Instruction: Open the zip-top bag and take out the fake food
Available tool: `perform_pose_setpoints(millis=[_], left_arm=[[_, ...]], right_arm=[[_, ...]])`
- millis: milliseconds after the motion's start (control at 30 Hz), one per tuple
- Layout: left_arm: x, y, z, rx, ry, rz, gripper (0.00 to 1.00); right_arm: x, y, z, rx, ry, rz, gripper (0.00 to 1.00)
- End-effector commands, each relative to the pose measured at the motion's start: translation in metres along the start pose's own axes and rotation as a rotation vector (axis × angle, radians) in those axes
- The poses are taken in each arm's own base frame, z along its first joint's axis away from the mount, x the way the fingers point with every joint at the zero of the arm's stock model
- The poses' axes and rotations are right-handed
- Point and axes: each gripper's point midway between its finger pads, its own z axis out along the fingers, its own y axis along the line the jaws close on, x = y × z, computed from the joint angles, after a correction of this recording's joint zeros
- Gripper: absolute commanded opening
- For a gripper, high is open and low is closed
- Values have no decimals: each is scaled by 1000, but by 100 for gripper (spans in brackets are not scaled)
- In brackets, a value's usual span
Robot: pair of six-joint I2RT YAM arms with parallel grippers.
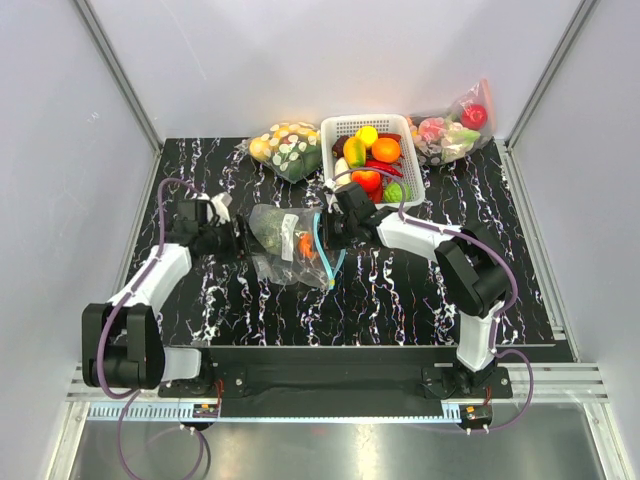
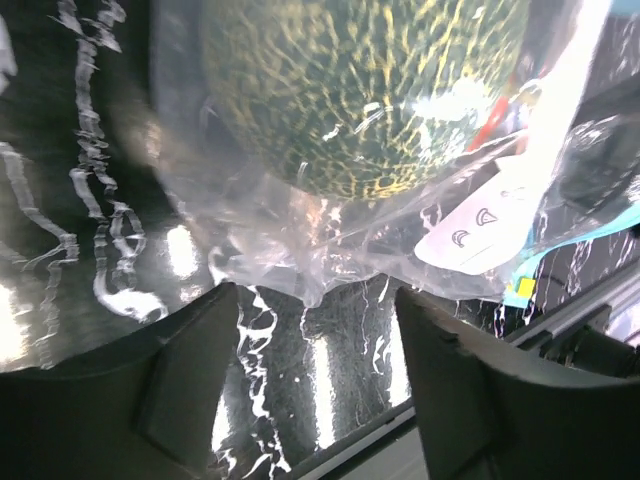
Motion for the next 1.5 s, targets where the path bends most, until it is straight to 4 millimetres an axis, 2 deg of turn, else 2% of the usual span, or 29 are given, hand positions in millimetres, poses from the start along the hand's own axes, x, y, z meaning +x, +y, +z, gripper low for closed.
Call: perform_pose_setpoints(millis=[0,133,367,600,700,833,933,967,1067,1267,1300,1400,1467], left_arm=[[-34,-7,-22,19,-98,33,74],[-57,4,-29,27,-155,-15,78],[-80,-5,-15,130,-185,-47,81],[-77,-4,1,186,-166,-104,81],[-75,-4,6,207,-160,-120,78],[-69,-1,10,212,-135,-131,68],[-64,0,13,215,-121,-143,56],[-63,1,14,214,-119,-148,49],[-62,1,15,216,-116,-153,36],[-62,2,16,213,-112,-161,16],[-61,3,16,212,-109,-163,8],[-62,3,15,204,-114,-160,0],[-63,5,15,191,-119,-161,0]], right_arm=[[-11,20,-8,-63,-30,-47,0],[-8,22,-8,-68,-22,-53,0],[-7,23,-7,-70,-12,-60,0],[-6,24,-4,-70,2,-64,0],[-6,25,-3,-69,9,-67,0],[-5,25,-3,-67,13,-67,0],[-6,26,-2,-69,14,-69,0],[-8,28,-3,-73,10,-73,0],[-8,30,-3,-77,16,-79,0],[-5,44,-7,-144,42,-111,0],[-6,47,-8,-154,41,-117,0],[-6,53,-15,-178,45,-131,0],[-7,60,-21,-197,42,-141,0]])
